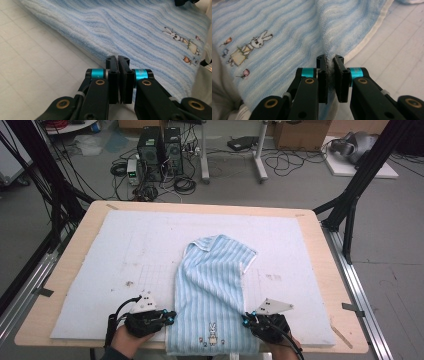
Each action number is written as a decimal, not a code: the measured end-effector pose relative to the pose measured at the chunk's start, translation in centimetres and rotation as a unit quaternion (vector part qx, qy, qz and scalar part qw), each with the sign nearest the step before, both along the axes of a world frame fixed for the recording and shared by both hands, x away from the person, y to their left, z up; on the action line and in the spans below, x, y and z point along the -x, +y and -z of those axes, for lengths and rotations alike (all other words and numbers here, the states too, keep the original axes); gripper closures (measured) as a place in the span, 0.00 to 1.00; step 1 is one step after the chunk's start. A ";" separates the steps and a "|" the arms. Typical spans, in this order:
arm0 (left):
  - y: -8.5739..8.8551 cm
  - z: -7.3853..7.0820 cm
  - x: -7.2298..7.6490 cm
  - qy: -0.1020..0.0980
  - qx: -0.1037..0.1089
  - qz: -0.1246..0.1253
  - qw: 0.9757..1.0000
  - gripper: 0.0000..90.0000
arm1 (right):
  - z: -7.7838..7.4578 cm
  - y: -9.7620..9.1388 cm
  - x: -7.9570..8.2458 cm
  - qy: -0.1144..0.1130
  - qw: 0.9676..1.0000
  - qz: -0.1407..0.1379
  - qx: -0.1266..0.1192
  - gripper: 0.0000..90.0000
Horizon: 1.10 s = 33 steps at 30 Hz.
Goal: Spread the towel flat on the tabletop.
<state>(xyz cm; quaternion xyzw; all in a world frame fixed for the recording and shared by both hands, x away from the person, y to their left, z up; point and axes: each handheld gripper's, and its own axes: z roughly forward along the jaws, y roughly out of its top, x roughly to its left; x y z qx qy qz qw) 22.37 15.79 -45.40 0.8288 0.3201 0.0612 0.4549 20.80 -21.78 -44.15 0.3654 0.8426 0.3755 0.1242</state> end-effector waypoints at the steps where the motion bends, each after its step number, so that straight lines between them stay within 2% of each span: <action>1: 0.0 -0.1 0.0 0.003 -0.002 0.002 1.000 0.96 | 0.0 0.0 0.1 0.001 1.000 -0.002 -0.001 0.91; 3: 0.0 -0.3 -0.2 0.002 0.002 0.000 1.000 0.90 | -0.2 0.0 0.4 0.002 1.000 -0.010 -0.009 0.85; 5: 0.1 -0.7 -0.7 0.001 0.013 -0.025 1.000 0.69 | -0.5 -0.2 0.3 -0.004 1.000 -0.010 -0.025 0.77; 7: 0.3 -1.1 -1.5 -0.010 0.033 -0.045 0.998 0.56 | -1.1 -0.4 -0.1 -0.018 0.999 0.004 -0.044 0.69; 11: 0.5 -2.0 -3.1 -0.037 0.042 -0.064 0.996 0.52 | -1.9 -0.8 -1.5 -0.044 0.997 0.040 -0.058 0.67; 14: 0.3 -2.2 -4.1 -0.050 0.050 -0.071 0.995 0.52 | -1.8 -0.8 -3.3 -0.048 0.996 0.065 -0.043 0.69; 18: 0.1 -2.1 -5.1 -0.065 0.051 -0.082 0.993 0.51 | -0.7 0.2 -5.5 -0.027 0.997 0.069 -0.011 0.69; 21: 0.0 -2.0 -5.6 -0.069 0.058 -0.088 0.992 0.50 | 0.1 0.8 -6.6 -0.012 0.997 0.070 0.012 0.72; 24: 0.0 -1.7 -6.1 -0.069 0.056 -0.090 0.992 0.50 | 0.3 0.7 -6.7 -0.005 0.998 0.060 0.004 0.93; 26: 0.1 -1.5 -6.4 -0.070 0.053 -0.093 0.992 0.50 | 0.2 0.5 -6.4 -0.012 0.999 0.050 0.014 0.98; 28: 0.2 -1.5 -6.5 -0.072 0.055 -0.099 0.991 0.50 | 0.1 0.0 -5.9 -0.014 0.998 0.051 0.024 0.99; 31: 0.0 -1.4 -6.7 -0.070 0.052 -0.095 0.992 0.50 | 0.2 -1.2 -5.1 -0.018 0.998 0.057 0.021 0.99; 33: -0.4 -1.2 -6.7 -0.065 0.045 -0.087 0.993 0.50 | 0.2 -2.0 -4.6 -0.023 0.997 0.063 0.024 0.99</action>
